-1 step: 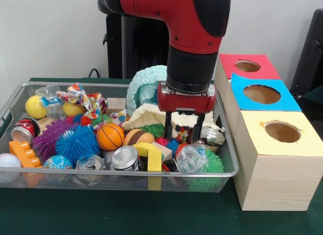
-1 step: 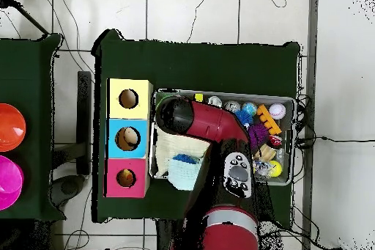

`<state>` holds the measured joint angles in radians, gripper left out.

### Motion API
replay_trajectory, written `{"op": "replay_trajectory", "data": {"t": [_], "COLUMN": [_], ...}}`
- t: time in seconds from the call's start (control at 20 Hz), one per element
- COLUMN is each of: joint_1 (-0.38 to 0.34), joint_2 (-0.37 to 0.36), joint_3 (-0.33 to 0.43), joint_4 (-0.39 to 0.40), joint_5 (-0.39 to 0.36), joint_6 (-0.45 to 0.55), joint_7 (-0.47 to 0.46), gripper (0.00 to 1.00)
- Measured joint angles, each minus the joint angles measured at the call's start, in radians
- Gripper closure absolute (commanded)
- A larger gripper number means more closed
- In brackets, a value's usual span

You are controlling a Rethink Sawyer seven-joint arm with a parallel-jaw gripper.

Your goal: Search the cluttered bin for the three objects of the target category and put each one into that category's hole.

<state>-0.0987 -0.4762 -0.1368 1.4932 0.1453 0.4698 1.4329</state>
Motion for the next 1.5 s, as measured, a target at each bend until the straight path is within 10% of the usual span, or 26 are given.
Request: {"op": "replay_trajectory", "data": {"t": [1.5], "joint_1": [0.051], "joint_2": [0.111], "joint_3": [0.000], "joint_4": [-0.070], "joint_5": [0.033], "joint_6": [0.000], "joint_7": [0.002], "gripper": [0.00]}}
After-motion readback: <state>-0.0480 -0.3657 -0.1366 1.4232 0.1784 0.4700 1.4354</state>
